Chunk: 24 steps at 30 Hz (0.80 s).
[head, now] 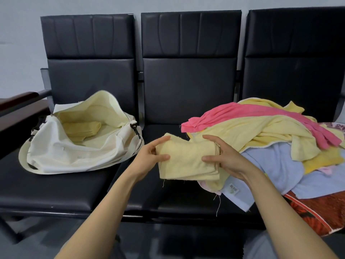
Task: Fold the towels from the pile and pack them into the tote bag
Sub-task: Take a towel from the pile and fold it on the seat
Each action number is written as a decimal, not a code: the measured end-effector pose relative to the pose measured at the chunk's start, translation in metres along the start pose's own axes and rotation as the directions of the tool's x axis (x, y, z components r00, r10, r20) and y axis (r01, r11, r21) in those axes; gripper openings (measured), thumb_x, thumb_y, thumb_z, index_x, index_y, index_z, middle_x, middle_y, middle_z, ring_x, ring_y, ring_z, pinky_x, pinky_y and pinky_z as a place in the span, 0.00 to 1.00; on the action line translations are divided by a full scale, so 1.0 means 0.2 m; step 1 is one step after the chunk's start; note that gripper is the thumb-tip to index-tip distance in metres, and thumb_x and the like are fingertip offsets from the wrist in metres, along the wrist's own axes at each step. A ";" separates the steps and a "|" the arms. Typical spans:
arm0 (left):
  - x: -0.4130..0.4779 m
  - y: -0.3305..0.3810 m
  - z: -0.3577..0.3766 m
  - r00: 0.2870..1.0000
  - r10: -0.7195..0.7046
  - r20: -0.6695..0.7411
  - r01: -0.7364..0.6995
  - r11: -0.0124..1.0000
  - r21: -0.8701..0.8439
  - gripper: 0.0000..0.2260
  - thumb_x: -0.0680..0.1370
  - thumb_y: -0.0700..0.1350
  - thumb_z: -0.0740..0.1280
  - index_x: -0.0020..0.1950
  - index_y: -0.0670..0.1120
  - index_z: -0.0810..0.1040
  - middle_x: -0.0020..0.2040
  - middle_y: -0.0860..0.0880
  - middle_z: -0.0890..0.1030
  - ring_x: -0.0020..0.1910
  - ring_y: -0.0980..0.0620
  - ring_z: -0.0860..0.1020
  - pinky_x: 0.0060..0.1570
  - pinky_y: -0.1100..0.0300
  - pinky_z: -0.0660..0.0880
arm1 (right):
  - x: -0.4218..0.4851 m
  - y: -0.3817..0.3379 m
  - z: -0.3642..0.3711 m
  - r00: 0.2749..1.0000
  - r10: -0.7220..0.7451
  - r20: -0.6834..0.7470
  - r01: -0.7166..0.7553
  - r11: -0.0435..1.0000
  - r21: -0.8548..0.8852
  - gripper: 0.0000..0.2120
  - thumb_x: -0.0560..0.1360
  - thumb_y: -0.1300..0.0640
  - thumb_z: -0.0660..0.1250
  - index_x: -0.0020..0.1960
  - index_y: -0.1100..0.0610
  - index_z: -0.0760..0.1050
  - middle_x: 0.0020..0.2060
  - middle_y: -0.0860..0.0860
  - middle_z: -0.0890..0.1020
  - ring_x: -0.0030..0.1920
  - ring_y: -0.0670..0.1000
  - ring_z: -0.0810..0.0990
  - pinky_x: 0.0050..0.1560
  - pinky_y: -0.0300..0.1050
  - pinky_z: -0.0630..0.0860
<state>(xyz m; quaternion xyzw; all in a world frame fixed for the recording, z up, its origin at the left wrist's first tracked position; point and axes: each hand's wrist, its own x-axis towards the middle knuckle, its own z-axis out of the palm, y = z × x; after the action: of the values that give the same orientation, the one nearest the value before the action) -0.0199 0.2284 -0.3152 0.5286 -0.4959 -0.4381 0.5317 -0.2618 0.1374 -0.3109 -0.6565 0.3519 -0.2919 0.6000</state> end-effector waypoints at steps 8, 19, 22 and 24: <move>-0.01 -0.04 0.06 0.933 0.315 -0.172 -0.150 0.779 0.609 0.30 0.72 0.37 0.73 0.71 0.55 0.70 0.46 0.47 0.71 0.43 0.59 0.68 0.46 0.73 0.67 | -0.02 0.01 0.08 0.928 -0.332 -0.168 0.174 0.787 -0.592 0.30 0.70 0.67 0.70 0.67 0.47 0.69 0.60 0.47 0.74 0.58 0.45 0.71 0.56 0.37 0.66; 0.00 -0.10 0.04 0.867 0.493 -0.080 -0.142 0.398 0.906 0.19 0.67 0.37 0.73 0.58 0.45 0.78 0.43 0.47 0.71 0.44 0.47 0.72 0.35 0.52 0.74 | -0.02 0.04 0.12 0.829 -0.514 -0.219 0.061 0.472 -0.879 0.15 0.70 0.61 0.70 0.56 0.55 0.75 0.46 0.49 0.69 0.49 0.52 0.70 0.38 0.44 0.67; -0.01 -0.11 0.00 0.834 0.551 -0.043 -0.188 0.355 0.916 0.17 0.64 0.42 0.75 0.51 0.46 0.79 0.48 0.48 0.71 0.49 0.50 0.69 0.40 0.57 0.72 | -0.01 0.05 0.11 0.810 -0.523 -0.264 0.072 0.537 -0.840 0.15 0.65 0.60 0.75 0.49 0.56 0.76 0.51 0.49 0.67 0.53 0.49 0.67 0.42 0.42 0.69; -0.02 -0.08 -0.03 0.862 0.507 -0.013 -0.272 0.485 0.831 0.15 0.62 0.48 0.73 0.47 0.49 0.76 0.56 0.51 0.72 0.60 0.52 0.66 0.54 0.57 0.68 | -0.02 0.04 0.09 0.832 -0.489 -0.261 0.157 0.660 -0.735 0.17 0.63 0.63 0.75 0.50 0.55 0.75 0.59 0.47 0.67 0.59 0.46 0.65 0.51 0.37 0.67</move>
<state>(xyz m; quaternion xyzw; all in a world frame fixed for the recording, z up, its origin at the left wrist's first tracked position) -0.0128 0.2318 -0.3305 0.6345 -0.6731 0.0412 0.3778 -0.2511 0.1515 -0.3197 -0.8002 0.4331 -0.3849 0.1547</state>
